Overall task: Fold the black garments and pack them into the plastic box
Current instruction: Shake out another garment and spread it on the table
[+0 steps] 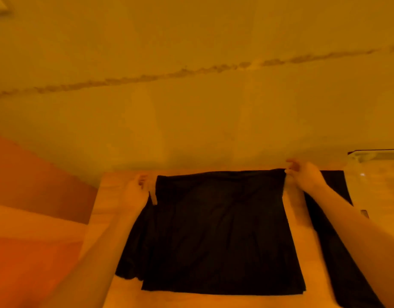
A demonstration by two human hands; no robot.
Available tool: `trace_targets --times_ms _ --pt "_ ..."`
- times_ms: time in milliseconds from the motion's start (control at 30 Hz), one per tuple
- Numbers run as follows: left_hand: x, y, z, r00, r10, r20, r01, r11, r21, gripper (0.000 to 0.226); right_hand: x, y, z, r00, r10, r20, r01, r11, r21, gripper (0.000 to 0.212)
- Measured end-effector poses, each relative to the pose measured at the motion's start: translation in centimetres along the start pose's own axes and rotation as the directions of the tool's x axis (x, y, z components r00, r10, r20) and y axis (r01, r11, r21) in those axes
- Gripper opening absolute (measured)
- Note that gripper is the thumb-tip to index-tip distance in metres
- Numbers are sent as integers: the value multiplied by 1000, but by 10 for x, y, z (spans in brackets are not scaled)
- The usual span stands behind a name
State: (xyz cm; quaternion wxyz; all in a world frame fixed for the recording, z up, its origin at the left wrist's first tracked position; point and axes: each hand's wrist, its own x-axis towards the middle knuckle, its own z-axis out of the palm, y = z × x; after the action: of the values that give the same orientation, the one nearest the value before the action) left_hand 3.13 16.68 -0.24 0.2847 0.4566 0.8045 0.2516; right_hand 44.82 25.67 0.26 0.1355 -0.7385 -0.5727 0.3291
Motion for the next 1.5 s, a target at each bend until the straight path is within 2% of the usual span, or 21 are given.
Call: trace_targets --times_ms 67,100,167,233,367,533,633,700,733,800,833,867,933,1033,1100,1167,1233,1267,1333,1400,1500 --pt "-17 -23 18 994 71 -84 -56 984 168 33 -9 -9 29 994 -38 -100 26 993 -114 41" --pt "-32 -38 27 987 131 -91 -102 957 273 36 -22 -10 47 991 -101 -93 82 980 -184 44" --pt "-63 -67 40 988 148 -40 -111 872 477 49 -58 -6 86 984 -166 56 176 937 -301 52" --pt "-84 -93 45 996 74 48 -88 811 578 60 -92 12 124 954 -250 164 296 864 -406 55" --pt "-73 -127 42 997 10 80 -57 782 621 61 -120 51 151 940 -246 237 337 790 -513 63" --pt "-33 -126 34 999 -16 -29 30 804 594 62 -106 63 140 927 -307 213 373 721 -584 64" --pt "-41 -115 31 990 65 -122 19 807 590 62 -117 66 132 933 -325 158 354 736 -578 64" --pt "-68 -101 39 968 226 -112 -117 793 597 59 -137 68 126 939 -319 130 335 759 -558 62" --pt "-90 -93 47 946 321 -45 -235 775 587 58 -148 72 126 942 -313 125 328 768 -550 61" --pt "-136 -92 73 869 461 183 -483 706 518 56 -169 87 129 948 -282 148 316 779 -541 61" --pt "-155 -99 85 838 465 286 -544 678 494 55 -177 95 129 953 -248 172 302 780 -548 61" --pt "-169 -109 91 837 422 349 -547 674 496 57 -183 105 130 959 -218 180 282 783 -554 61" --pt "-183 -130 94 882 289 372 -459 708 537 62 -193 125 130 972 -171 163 235 791 -566 61" --pt "-192 -144 87 928 208 308 -356 735 577 66 -205 144 124 985 -145 91 171 822 -543 63" --pt "-199 -146 82 973 140 184 -217 825 522 72 -210 145 122 992 -120 -44 90 899 -428 60" --pt "-206 -137 76 1000 -5 4 3 920 391 65 -215 143 121 986 40 -163 -68 982 -174 57" --pt "-213 -124 74 974 -202 -99 219 949 226 43 -218 139 115 955 152 -256 -151 988 23 50" --pt "-216 -118 73 952 -288 -100 300 945 132 34 -220 136 112 933 209 -294 -181 976 121 42" --pt "-219 -113 76 921 -382 -78 379 924 -47 20 -223 129 110 898 344 -275 -254 914 315 29" --pt "-219 -109 79 908 -410 -82 401 910 -108 14 -223 128 108 874 417 -249 -304 870 388 21" --pt "-212 -110 80 862 -497 -97 484 865 -131 18 -218 136 101 860 438 -261 -336 871 358 20"
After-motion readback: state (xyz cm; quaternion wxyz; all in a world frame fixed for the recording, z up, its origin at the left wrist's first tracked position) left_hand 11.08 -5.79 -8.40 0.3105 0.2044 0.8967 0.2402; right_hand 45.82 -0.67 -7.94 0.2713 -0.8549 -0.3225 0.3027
